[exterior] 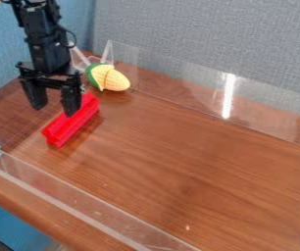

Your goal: Put the red object to the right side of the table

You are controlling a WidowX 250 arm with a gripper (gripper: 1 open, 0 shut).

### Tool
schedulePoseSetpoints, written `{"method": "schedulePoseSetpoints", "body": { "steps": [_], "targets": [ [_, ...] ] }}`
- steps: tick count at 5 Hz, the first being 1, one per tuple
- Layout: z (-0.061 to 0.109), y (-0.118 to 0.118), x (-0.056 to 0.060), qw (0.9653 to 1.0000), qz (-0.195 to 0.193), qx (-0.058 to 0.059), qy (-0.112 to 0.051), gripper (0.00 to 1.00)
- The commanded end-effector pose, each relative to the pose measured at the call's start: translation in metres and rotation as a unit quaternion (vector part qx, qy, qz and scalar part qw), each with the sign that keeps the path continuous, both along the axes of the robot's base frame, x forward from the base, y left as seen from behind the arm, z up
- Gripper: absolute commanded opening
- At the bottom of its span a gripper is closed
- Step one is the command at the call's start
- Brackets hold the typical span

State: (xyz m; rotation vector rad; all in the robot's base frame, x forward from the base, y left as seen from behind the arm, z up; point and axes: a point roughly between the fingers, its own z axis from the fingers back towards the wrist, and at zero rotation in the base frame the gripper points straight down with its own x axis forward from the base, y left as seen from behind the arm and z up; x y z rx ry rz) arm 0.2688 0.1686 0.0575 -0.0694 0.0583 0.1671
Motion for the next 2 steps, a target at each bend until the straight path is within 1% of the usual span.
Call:
{"method": "schedulePoseSetpoints", "body": {
  "steps": [1,2],
  "targets": [
    [0.012,0.007,0.016,0.9997,0.004,0.018,-0.018,1.00],
    [0.017,-0.007,0.018,0.9997,-0.002,0.018,-0.014,1.00]
  ]
}}
